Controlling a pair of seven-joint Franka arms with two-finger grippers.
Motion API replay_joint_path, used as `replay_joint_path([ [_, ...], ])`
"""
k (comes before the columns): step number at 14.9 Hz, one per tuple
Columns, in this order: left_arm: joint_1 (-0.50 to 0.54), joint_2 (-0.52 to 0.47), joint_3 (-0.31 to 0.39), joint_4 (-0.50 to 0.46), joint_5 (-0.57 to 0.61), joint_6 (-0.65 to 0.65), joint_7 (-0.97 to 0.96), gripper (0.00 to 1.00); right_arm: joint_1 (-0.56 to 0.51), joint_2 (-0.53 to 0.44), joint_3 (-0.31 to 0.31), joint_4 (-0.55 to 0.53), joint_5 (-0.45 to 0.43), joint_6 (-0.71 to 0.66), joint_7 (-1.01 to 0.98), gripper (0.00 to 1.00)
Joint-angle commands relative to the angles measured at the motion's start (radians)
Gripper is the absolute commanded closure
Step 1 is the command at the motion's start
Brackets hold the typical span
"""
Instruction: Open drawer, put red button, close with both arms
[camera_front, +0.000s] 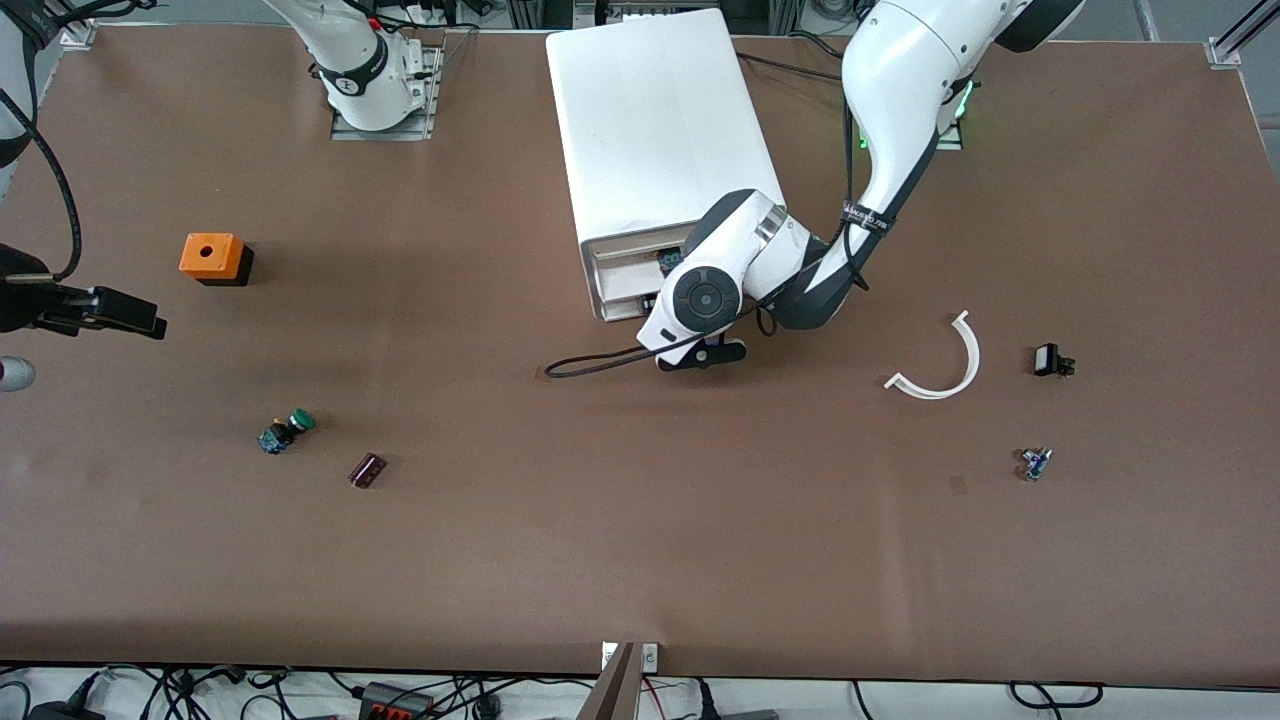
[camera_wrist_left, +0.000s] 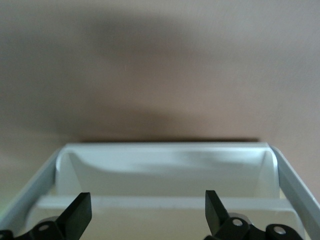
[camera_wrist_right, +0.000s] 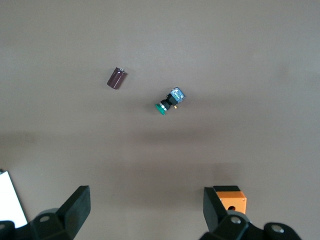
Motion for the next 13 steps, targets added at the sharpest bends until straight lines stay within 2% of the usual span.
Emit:
replay_joint_path([
  [1, -0.011, -0.032, -0.008, -0.042, -0.028, -0.014, -0.091, 0.0, -0.02, -0.036, -0.005, -0.055, -0.009, 0.03, -0.039, 0.0],
  [4, -0.02, -0.025, -0.008, -0.042, -0.033, -0.058, -0.2, 0.0, -0.021, -0.09, -0.005, -0.118, -0.019, 0.025, -0.028, 0.0],
  [7, -0.036, -0.025, -0.008, -0.038, -0.032, -0.055, -0.224, 0.0, -0.021, -0.218, -0.008, -0.324, -0.019, 0.123, -0.028, 0.0],
  [9, -0.033, -0.028, -0.008, -0.032, -0.025, -0.054, -0.222, 0.0, -0.019, -0.286, -0.008, -0.418, -0.019, 0.155, -0.03, 0.0],
  [11, -0.02, -0.037, 0.001, -0.023, -0.018, -0.055, -0.217, 0.0, -0.02, -0.309, -0.008, -0.442, -0.02, 0.148, -0.03, 0.0],
  [13, 0.016, -0.046, 0.008, 0.027, 0.01, -0.057, -0.216, 0.0, -0.021, -0.343, -0.008, -0.472, -0.019, 0.142, -0.028, 0.0],
])
